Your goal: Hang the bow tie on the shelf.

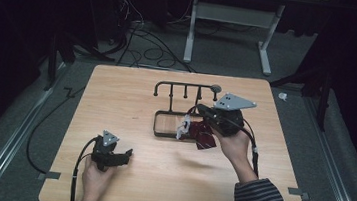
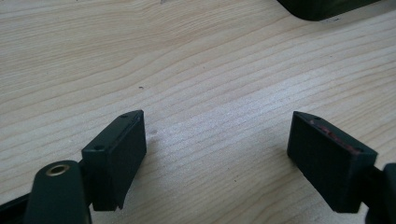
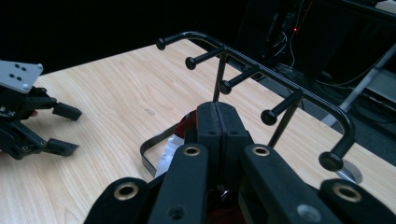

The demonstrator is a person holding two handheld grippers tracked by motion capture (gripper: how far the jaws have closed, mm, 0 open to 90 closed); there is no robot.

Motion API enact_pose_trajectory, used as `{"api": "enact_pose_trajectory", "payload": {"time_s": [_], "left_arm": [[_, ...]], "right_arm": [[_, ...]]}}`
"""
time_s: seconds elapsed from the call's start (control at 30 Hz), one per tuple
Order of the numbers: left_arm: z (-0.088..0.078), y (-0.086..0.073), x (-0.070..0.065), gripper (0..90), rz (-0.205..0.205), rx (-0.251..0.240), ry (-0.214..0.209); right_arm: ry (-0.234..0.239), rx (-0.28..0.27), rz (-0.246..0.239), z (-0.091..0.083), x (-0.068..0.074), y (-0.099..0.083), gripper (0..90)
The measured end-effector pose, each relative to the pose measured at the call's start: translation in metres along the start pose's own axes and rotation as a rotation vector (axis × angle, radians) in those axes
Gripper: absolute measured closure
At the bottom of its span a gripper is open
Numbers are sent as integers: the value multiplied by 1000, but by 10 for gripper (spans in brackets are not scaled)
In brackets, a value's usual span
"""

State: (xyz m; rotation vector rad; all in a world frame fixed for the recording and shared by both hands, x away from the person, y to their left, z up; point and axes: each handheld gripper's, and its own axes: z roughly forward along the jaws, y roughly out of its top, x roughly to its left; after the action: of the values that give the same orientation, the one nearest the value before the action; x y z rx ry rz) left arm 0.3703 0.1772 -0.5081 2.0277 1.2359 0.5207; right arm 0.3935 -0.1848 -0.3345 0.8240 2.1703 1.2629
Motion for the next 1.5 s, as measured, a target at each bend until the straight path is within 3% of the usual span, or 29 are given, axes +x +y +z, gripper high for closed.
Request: {"api": "enact_pose_trajectory", "payload": {"time_s": [0.53, 1.07, 1.5], "left_arm": [[0, 0, 0, 201, 0, 0, 0], [0, 0, 0, 201, -1, 0, -1], [0, 0, 0, 202, -1, -1, -2]], "right_arm": [[52, -1, 41, 14, -3, 9, 900], [62, 5, 52, 28, -3, 15, 900], [39, 2, 56, 38, -5, 19, 900]]}}
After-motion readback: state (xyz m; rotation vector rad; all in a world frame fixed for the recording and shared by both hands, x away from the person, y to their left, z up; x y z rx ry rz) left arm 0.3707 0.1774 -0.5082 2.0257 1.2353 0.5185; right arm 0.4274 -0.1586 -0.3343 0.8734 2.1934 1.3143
